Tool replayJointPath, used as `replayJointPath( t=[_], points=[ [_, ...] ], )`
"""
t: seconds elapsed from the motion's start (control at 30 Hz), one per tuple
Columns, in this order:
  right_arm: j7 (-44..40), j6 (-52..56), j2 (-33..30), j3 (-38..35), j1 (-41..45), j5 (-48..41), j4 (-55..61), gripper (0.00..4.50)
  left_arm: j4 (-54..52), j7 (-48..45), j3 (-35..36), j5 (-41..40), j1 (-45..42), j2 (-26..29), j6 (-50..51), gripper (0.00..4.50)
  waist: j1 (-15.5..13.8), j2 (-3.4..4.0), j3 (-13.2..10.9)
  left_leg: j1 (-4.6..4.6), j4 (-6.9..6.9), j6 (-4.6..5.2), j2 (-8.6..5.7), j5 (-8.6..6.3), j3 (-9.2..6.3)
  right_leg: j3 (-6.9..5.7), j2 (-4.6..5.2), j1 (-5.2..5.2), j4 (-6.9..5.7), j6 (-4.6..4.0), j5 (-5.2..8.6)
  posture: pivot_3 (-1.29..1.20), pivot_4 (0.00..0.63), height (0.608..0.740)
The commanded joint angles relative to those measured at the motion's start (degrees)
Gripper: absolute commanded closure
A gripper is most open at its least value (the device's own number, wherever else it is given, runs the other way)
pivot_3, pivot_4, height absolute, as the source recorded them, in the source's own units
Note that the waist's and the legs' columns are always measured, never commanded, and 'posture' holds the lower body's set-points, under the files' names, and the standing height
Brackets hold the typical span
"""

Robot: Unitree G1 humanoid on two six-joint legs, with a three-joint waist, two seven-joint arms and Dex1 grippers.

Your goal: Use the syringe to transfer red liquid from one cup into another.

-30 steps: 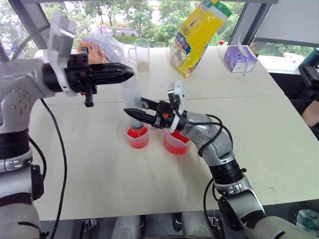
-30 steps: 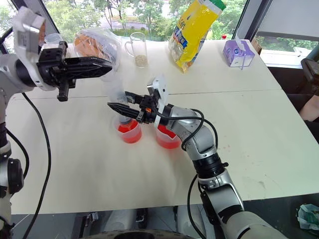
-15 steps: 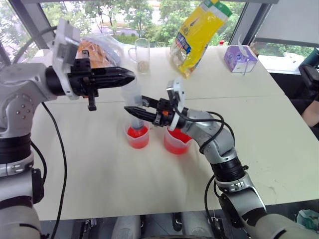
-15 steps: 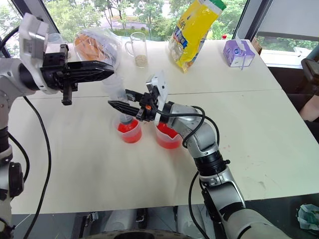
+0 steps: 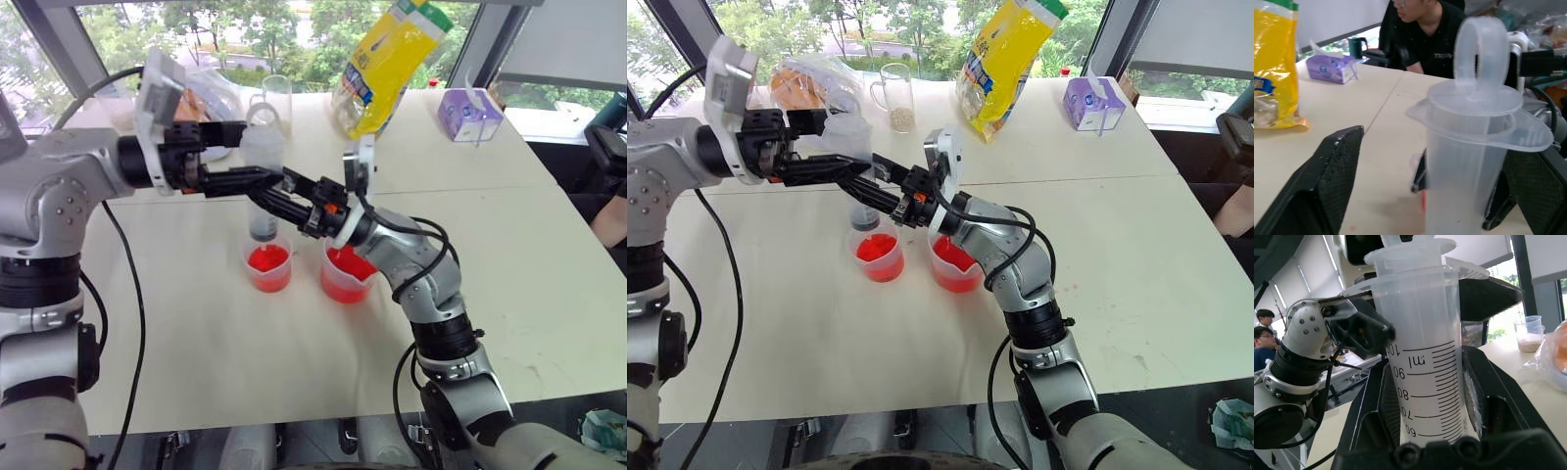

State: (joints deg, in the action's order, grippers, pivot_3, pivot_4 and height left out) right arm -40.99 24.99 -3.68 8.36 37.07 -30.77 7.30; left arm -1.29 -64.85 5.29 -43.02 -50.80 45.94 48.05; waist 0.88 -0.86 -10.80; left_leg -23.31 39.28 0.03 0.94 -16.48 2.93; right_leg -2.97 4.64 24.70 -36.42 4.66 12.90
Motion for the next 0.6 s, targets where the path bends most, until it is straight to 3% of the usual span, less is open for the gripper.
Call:
replayJointPath(
  t=[0.03, 0.17, 0.33, 0.5, 0.6],
  points=[
    [0.3, 0.1, -0.3, -1.7, 1.2, -1.8, 3.2, 3.11, 1.0, -0.9, 2.6, -0.1, -2.4, 1.8, -1.0, 0.04, -0.1, 0.0, 0.0, 0.0, 0.0, 0.0, 0.0, 0.0, -0.01, 0.0, 0.0, 0.0, 0.0, 0.0, 0.0, 0.0, 0.15, 0.74],
    [2.1, 3.1, -2.8, -5.5, 3.7, -4.6, 5.7, 3.11, 0.6, -1.6, 2.8, -0.6, -2.1, 1.9, -1.0, 0.04, -0.1, 0.0, 0.0, -0.02, 0.0, 0.0, 0.0, 0.0, 0.0, 0.0, 0.04, 0.0, 0.02, 0.0, 0.0, 0.0, 0.15, 0.74],
    [7.7, 14.9, -14.0, -14.1, 9.2, -9.6, 10.1, 3.11, 0.2, -2.8, 1.9, -1.0, -1.2, 0.5, -1.5, 0.04, -0.3, 0.0, 0.0, -0.04, 0.0, 0.01, 0.0, 0.0, -0.02, -0.01, 0.08, 0.0, 0.03, 0.0, 0.0, 0.0, 0.15, 0.74],
    [18.6, 31.1, -21.8, -21.1, 13.0, -13.6, 9.5, 3.11, 0.5, -3.6, -0.1, 1.0, -0.2, -1.2, -3.8, 0.04, -0.2, 0.0, 0.0, -0.04, -0.04, 0.03, 0.0, -0.02, 0.02, -0.01, 0.08, 0.0, 0.07, -0.01, 0.0, 0.0, 0.15, 0.74],
    [27.4, 52.9, -28.3, -27.7, 18.7, -12.3, 2.8, 3.11, 0.3, -4.2, -1.7, 2.6, 1.4, -2.6, -5.9, 0.04, -0.1, 0.06, 0.0, -0.04, -0.06, 0.03, 0.02, -0.02, 0.09, 0.03, 0.05, 0.07, 0.02, -0.02, 0.0, 0.0, 0.15, 0.74]
  ],
)
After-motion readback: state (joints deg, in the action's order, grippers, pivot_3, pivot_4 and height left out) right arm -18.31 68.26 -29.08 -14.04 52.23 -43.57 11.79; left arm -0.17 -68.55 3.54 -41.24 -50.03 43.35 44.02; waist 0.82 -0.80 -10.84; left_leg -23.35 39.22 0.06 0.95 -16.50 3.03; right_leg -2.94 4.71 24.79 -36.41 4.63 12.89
